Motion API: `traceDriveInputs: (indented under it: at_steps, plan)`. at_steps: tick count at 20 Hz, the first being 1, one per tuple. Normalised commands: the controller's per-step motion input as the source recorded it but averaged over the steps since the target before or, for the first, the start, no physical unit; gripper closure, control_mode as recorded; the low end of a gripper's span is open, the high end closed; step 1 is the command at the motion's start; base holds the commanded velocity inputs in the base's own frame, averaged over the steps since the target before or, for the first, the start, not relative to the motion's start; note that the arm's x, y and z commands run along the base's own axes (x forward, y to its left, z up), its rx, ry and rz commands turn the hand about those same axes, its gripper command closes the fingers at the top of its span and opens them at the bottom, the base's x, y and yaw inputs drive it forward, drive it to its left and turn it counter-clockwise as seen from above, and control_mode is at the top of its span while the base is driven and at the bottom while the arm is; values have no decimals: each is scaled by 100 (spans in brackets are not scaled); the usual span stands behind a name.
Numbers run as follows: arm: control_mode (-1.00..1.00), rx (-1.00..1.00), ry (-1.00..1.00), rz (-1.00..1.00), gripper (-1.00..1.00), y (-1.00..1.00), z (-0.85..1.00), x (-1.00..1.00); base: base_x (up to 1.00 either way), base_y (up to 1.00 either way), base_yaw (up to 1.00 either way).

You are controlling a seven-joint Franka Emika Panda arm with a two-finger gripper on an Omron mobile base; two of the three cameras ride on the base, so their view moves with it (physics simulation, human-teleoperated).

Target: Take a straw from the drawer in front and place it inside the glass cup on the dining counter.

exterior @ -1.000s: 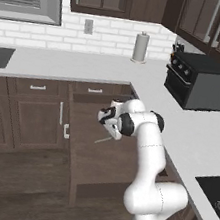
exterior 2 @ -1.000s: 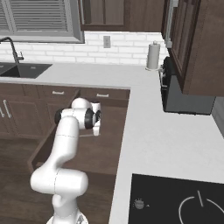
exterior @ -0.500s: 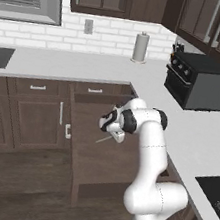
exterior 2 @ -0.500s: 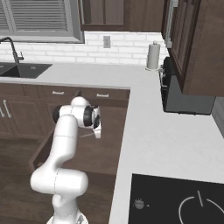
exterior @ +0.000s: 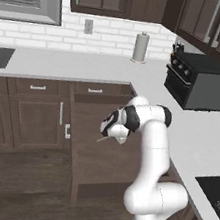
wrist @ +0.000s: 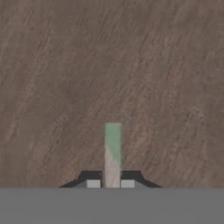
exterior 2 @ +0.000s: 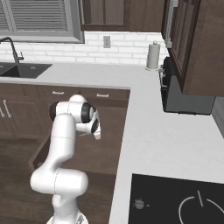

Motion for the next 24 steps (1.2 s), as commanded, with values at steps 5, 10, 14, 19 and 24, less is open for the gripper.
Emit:
traceDriveInputs:
  at_steps: [5,10,14,19,24]
  plan:
    - [-100,0,-5,1,100,-7,90,-5,0,0,0]
    - [-100,0,-5,1,100,-5,90,-14,0,0,0]
    - [-100,0,-9,0,100,-4,87,-28,0,0,0]
    - [-100,0,-9,1,100,-5,89,-39,0,0,0]
    - [-100,0,-11,1,100,-4,86,-48,0,0,0]
